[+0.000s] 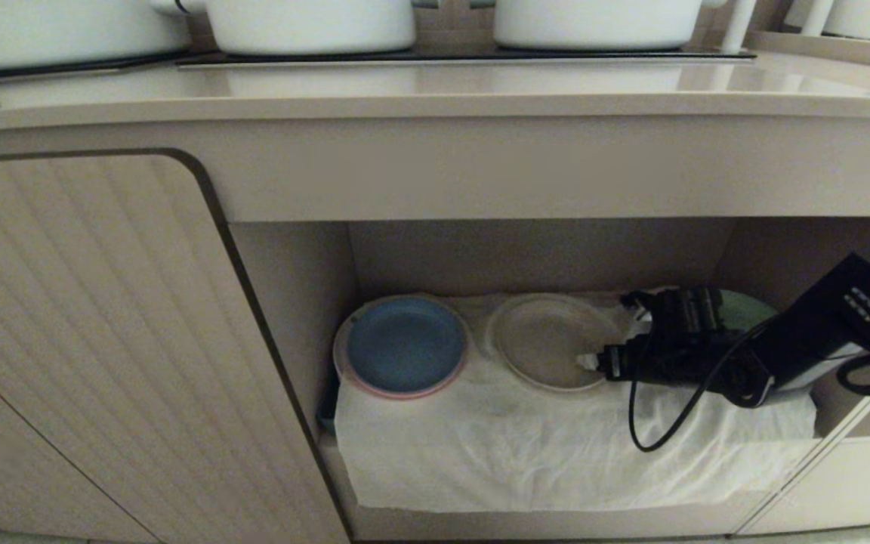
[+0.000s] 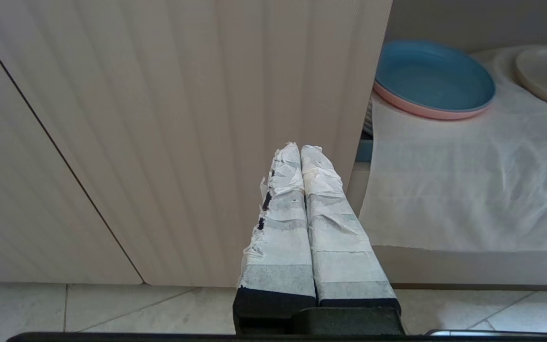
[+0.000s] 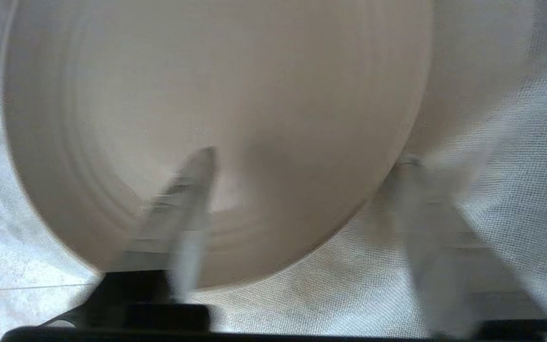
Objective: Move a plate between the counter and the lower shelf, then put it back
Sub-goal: Pick up the plate in the cupboard
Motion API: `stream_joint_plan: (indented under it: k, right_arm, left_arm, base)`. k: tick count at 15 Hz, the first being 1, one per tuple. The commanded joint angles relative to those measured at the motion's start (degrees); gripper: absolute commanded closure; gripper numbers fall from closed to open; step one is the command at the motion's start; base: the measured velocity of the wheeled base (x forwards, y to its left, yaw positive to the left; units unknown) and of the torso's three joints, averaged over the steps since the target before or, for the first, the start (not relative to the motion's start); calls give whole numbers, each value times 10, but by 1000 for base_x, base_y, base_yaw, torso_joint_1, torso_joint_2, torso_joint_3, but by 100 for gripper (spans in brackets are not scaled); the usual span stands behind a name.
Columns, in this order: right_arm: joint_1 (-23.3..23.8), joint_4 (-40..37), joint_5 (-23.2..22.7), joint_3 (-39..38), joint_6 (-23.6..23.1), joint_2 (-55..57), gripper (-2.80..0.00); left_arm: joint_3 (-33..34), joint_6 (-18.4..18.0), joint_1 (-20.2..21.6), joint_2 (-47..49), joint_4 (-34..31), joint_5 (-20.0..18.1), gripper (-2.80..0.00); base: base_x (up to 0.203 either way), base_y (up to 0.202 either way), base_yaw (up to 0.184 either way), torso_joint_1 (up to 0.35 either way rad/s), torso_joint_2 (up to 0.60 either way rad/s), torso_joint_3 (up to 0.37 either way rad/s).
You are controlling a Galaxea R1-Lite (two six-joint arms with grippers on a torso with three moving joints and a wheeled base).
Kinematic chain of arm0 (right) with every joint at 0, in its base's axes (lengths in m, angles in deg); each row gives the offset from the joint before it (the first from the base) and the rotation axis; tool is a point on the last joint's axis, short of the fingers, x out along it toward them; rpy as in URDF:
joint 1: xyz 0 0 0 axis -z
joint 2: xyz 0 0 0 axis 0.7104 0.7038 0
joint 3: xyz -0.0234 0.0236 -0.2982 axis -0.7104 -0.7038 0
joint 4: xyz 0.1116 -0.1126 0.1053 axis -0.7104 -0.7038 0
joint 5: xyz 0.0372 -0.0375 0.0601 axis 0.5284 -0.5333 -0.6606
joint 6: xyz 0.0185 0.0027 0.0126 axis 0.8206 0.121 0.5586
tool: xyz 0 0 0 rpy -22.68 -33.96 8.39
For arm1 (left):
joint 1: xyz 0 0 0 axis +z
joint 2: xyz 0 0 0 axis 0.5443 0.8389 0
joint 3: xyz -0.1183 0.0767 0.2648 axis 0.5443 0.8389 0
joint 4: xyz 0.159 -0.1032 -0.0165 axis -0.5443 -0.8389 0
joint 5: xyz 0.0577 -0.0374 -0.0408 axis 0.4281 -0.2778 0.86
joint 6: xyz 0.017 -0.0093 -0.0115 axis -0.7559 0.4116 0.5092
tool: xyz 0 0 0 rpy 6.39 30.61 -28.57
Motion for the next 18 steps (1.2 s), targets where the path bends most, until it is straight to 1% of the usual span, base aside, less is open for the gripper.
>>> stream_joint_plan:
  k: [1,4,18]
  right_arm:
    - [-1,4,-2,0,0,2,0]
    - [-1,5,5,1,0,4,0]
    - [0,-2,6,0,0,-7,0]
  left_arm:
    - [0,0,0,0,0,0,0]
    - [0,0,0,0,0,0,0]
    - [0,0,0,0,0,0,0]
  base:
    - [0,0,0,0,0,0]
    - [0,0,0,0,0,0]
    - [0,0,0,0,0,0]
